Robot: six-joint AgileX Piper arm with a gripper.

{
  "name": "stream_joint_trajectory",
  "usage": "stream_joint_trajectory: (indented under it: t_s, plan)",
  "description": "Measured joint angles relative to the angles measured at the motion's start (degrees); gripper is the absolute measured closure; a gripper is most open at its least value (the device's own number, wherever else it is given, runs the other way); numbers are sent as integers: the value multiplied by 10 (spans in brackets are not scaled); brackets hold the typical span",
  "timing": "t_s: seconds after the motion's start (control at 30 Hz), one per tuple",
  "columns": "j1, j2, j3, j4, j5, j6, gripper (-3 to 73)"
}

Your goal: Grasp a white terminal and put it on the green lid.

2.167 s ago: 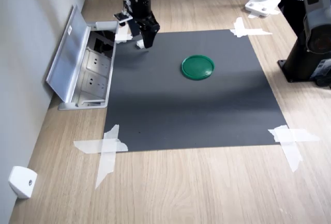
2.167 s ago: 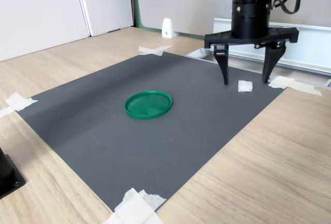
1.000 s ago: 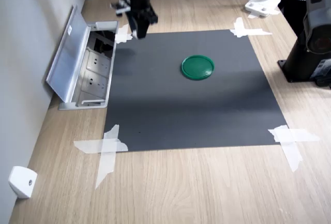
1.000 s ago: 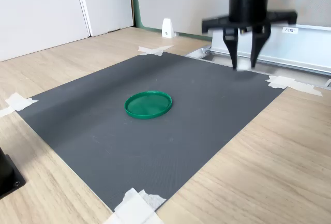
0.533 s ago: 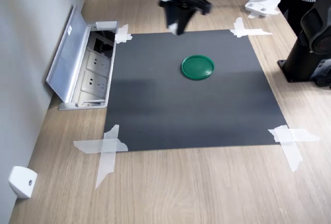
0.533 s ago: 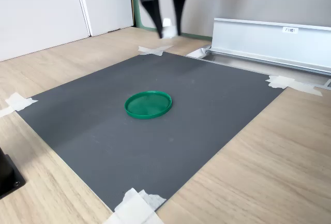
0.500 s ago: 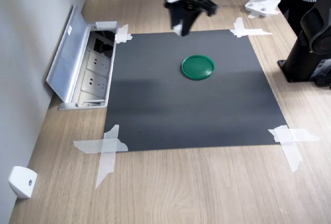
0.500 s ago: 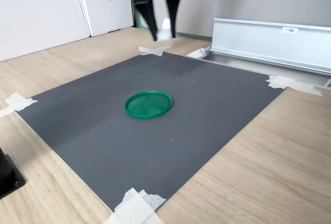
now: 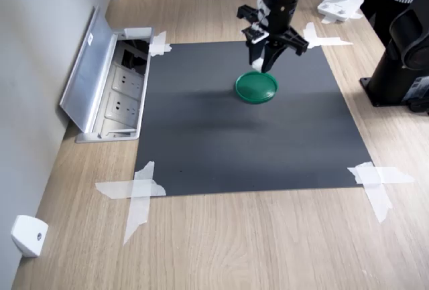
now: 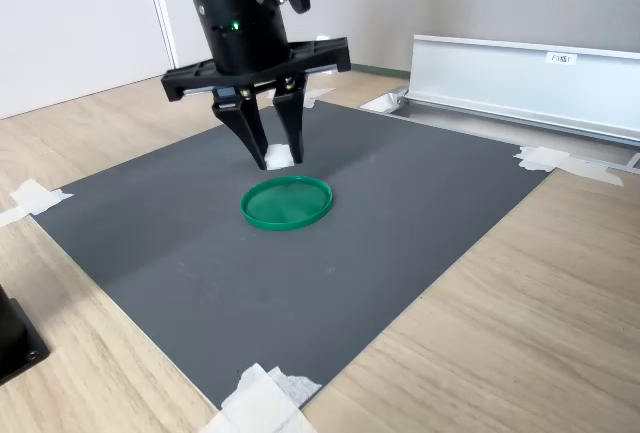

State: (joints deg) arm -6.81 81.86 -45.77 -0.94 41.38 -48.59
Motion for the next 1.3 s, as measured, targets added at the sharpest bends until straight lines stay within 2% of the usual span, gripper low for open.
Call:
stream_joint_trajectory:
  t_s: [0.33, 0.67, 0.77, 0.9, 1.03, 1.2, 1.3]
  plan:
    - [4, 31, 0, -19, -12, 16, 424]
    - [4, 68, 0, -20, -16, 15, 420]
    - [4, 70, 0, -20, -22, 15, 364]
    - [4, 69, 0, -13, -34, 15, 210]
    - [4, 50, 0, 6, -30, 16, 113]
    - [4, -28, 0, 32, -20, 39, 92]
    - [4, -100, 0, 41, -37, 75, 136]
